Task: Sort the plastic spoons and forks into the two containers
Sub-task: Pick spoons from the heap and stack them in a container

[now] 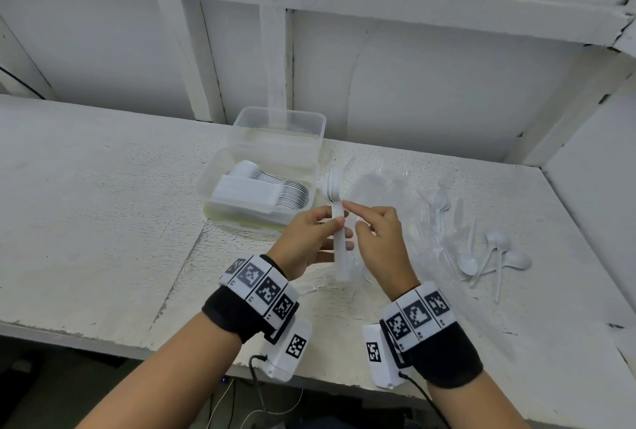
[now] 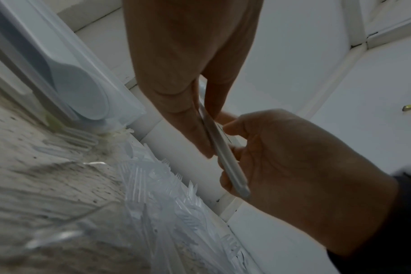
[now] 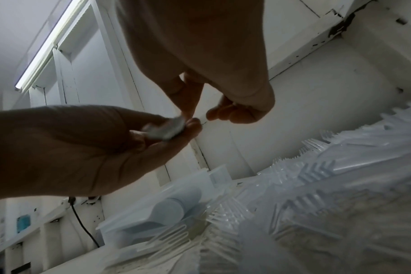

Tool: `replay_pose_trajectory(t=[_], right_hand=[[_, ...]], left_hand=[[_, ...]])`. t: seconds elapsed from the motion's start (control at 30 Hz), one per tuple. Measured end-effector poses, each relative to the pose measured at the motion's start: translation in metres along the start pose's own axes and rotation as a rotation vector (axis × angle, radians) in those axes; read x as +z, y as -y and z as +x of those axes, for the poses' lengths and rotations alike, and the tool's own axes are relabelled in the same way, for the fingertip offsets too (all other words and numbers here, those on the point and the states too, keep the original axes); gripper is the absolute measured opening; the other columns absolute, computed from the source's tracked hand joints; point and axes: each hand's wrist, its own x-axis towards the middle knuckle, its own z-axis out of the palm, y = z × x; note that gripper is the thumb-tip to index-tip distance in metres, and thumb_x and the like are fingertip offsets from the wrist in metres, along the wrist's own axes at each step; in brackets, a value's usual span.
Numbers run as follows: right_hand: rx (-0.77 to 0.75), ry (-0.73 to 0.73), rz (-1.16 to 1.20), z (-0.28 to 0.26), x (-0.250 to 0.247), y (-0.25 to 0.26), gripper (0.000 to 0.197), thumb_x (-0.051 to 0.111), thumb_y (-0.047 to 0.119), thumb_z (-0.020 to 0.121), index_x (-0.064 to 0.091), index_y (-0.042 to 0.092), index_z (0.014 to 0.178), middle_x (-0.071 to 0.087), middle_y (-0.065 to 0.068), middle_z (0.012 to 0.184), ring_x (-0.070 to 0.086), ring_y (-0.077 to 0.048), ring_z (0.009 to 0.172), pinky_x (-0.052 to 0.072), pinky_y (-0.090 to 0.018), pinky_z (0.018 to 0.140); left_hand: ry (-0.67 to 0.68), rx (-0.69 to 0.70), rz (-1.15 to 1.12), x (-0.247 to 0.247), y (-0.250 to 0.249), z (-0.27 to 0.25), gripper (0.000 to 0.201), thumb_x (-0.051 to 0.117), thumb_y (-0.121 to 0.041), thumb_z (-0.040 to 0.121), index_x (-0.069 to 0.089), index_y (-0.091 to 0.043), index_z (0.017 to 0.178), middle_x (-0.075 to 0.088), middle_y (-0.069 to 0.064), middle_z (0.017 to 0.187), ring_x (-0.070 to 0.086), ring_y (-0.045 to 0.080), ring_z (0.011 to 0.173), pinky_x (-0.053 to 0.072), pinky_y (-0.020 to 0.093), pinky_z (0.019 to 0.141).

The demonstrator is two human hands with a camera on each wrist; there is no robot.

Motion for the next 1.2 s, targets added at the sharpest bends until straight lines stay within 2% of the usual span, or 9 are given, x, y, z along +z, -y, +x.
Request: replay_pose_trajectory(t=[0.1, 0.23, 0.33, 0.47, 0.67, 0.8, 0.9, 1.03, 1.2], right_hand=[[-0.168, -0.117, -0.124, 0.001, -0.008, 0.003, 0.026, 0.048, 0.006, 0.091, 0.064, 0.018, 0.108, 0.042, 0.001, 0.102, 0.046, -0.016, 0.101, 0.040, -0.024, 0.090], [-0.648, -0.315, -0.431, 0.004, -0.019, 0.009, 0.024, 0.051, 0.023, 0.085, 0.066, 0.011, 0.099, 0.056, -0.006, 0.093, 0.045, -0.015, 0.087, 0.038, -0.024, 0.072], [-0.929, -0.148, -0.742, 0.009, -0.017, 0.010, 0.029, 0.050, 0.032, 0.084, 0.069, 0.016, 0.099, 0.063, -0.003, 0.098, 0.044, -0.019, 0.094, 0.041, -0.032, 0.068], [-1.069, 0.069, -0.897, 0.013, -0.002, 0.010, 0.031, 0.044, 0.037, 0.085, 0.069, 0.019, 0.091, 0.065, 0.005, 0.088, 0.053, -0.019, 0.086, 0.041, -0.031, 0.062], [-1.095, 0.186, -0.857, 0.030, 0.020, 0.027, 0.028, 0.043, 0.030, 0.085, 0.069, 0.017, 0.083, 0.062, 0.003, 0.074, 0.058, -0.019, 0.068, 0.036, -0.027, 0.052], [-1.101, 0.194, -0.951, 0.060, 0.032, 0.045, 0.009, 0.072, 0.019, 0.070, 0.066, 0.012, 0.071, 0.061, -0.003, 0.066, 0.058, -0.023, 0.061, 0.037, -0.026, 0.049], [-0.986, 0.195, -1.000, 0.091, 0.037, 0.060, 0.009, 0.064, 0.020, 0.070, 0.065, 0.011, 0.070, 0.062, -0.005, 0.068, 0.060, -0.026, 0.064, 0.039, -0.026, 0.051], [-0.427, 0.167, -0.549, 0.134, 0.031, 0.070, 0.018, 0.059, 0.021, 0.083, 0.066, 0.012, 0.098, 0.065, -0.003, 0.091, 0.059, -0.021, 0.087, 0.047, -0.032, 0.075], [-0.275, 0.183, -0.209, 0.164, 0.058, 0.071, 0.015, 0.068, 0.013, 0.080, 0.067, 0.010, 0.095, 0.063, 0.001, 0.082, 0.058, -0.010, 0.077, 0.049, -0.026, 0.080]], left_hand=[[0.018, 0.028, 0.334, -0.014, -0.007, -0.003, 0.015, 0.046, -0.021, 0.098, 0.061, -0.020, 0.101, 0.055, 0.001, 0.073, 0.052, 0.013, 0.063, 0.047, 0.024, 0.059], [0.072, 0.075, 0.801, -0.035, -0.026, -0.007, 0.014, 0.049, -0.024, 0.096, 0.062, -0.020, 0.090, 0.055, -0.006, 0.067, 0.047, 0.008, 0.056, 0.040, 0.019, 0.050], [0.125, 0.072, 1.011, -0.042, -0.037, -0.010, 0.010, 0.054, -0.024, 0.093, 0.058, -0.015, 0.091, 0.059, -0.008, 0.067, 0.049, 0.008, 0.055, 0.039, 0.017, 0.048], [0.153, 0.044, 1.044, -0.046, -0.043, -0.012, 0.021, 0.058, -0.023, 0.088, 0.043, -0.018, 0.102, 0.061, -0.006, 0.069, 0.051, 0.009, 0.056, 0.040, 0.019, 0.052], [0.166, 0.032, 1.063, -0.064, -0.055, -0.007, 0.020, 0.056, -0.016, 0.087, 0.041, -0.020, 0.100, 0.064, -0.005, 0.071, 0.053, 0.009, 0.056, 0.040, 0.016, 0.050], [0.144, 0.101, 1.045, -0.090, -0.080, 0.002, 0.010, 0.055, -0.025, 0.092, 0.053, -0.020, 0.100, 0.069, -0.003, 0.085, 0.062, 0.008, 0.073, 0.044, 0.014, 0.061], [-0.121, 0.272, 0.963, -0.121, -0.095, 0.017, 0.027, 0.046, -0.032, 0.096, 0.053, -0.017, 0.117, 0.065, 0.000, 0.100, 0.061, 0.014, 0.090, 0.044, 0.015, 0.067], [-0.581, 0.423, 0.908, -0.157, -0.093, 0.037, 0.028, 0.037, -0.025, 0.100, 0.054, -0.008, 0.115, 0.061, 0.007, 0.108, 0.055, 0.023, 0.099, 0.035, 0.027, 0.076], [-0.225, 0.306, 1.366, -0.165, -0.061, 0.060, 0.039, 0.037, 0.004, 0.091, 0.062, -0.005, 0.120, 0.055, 0.014, 0.128, 0.050, 0.029, 0.118, 0.034, 0.028, 0.098]])
